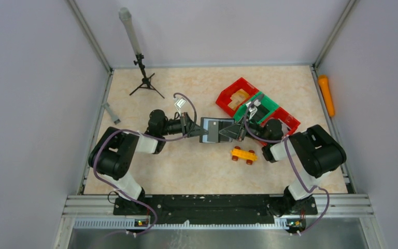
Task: Take the credit cards out of the card holder
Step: Remove the credit card from the card holder, then place the credit card in the storage box.
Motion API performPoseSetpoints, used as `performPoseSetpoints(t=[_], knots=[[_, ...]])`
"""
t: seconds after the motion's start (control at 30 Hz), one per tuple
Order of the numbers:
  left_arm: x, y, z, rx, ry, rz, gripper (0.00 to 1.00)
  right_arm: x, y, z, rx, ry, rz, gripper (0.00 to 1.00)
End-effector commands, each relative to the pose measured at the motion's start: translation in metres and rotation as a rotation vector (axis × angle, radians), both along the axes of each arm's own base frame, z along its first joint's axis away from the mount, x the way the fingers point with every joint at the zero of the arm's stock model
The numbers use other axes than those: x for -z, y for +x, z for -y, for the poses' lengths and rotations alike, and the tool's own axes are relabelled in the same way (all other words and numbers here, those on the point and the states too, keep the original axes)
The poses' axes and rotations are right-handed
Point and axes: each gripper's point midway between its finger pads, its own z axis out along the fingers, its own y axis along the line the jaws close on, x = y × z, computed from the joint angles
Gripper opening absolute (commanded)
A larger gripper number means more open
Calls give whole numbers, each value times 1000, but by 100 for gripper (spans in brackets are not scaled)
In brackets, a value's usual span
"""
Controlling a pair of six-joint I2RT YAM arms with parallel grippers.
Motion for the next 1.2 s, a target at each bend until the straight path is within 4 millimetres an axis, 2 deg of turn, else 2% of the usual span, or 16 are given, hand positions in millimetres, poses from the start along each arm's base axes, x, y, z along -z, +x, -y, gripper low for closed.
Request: performPoseSetpoints(t=[0.0,0.2,0.4,0.7,0.8,1.0,1.17], knots=[[-15,3,2,8,-8,85,0,-17,4,0,2,26,87,0],[-18,8,-8,-45,-8,106,0,-11,9,3,37,-15,83,0],[-24,19,-39,-210,6,165,0,-3,19,12,108,-63,65,0],[-20,24,-47,-276,89,178,0,-2,33,32,211,-102,49,0],[-20,24,-48,-286,92,176,0,-3,39,39,246,-177,88,0],[-19,25,-52,-316,124,184,0,-10,70,74,435,-475,124,0],[-23,24,-55,-346,148,204,0,-38,82,105,571,-644,151,0]])
